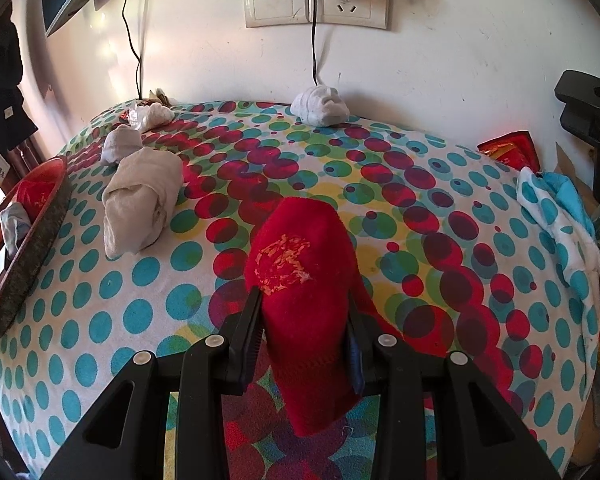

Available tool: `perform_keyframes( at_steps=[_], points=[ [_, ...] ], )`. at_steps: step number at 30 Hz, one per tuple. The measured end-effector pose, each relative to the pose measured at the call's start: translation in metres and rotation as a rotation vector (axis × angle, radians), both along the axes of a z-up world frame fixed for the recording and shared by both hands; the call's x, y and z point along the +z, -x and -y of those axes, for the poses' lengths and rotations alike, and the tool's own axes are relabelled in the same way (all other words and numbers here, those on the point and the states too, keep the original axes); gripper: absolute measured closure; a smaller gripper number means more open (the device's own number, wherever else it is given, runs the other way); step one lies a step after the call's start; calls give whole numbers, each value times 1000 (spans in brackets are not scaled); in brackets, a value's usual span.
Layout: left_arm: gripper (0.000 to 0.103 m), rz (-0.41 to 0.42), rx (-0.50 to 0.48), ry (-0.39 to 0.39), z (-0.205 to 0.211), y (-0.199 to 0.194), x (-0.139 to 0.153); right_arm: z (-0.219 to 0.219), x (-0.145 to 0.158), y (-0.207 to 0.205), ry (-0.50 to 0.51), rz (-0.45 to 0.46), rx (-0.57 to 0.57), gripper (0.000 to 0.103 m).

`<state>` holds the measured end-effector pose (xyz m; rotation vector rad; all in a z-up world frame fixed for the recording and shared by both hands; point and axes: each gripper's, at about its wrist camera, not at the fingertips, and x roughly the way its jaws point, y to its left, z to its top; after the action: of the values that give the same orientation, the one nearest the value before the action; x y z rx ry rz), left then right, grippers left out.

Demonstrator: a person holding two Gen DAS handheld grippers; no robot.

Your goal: Organize objects

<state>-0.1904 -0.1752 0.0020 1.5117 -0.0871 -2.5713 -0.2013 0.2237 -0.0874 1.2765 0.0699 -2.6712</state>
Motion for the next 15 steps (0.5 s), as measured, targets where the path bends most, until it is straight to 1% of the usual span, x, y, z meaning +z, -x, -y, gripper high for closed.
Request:
perform_keyframes(
  at_steps=[3, 9, 11, 15],
  points=[
    [71, 17, 17, 4, 14, 5, -6, 1, 0, 0, -6, 0, 0, 69],
    [71, 48, 30, -25, 40, 20, -19, 2, 0, 0, -13, -1, 1, 68],
    [71, 73, 24, -33, 45, 28, -26, 2, 0, 0, -16, 0, 2, 68],
    [71, 96, 16, -18, 49, 40, -38, 2, 0, 0, -16, 0, 1, 68]
  ],
)
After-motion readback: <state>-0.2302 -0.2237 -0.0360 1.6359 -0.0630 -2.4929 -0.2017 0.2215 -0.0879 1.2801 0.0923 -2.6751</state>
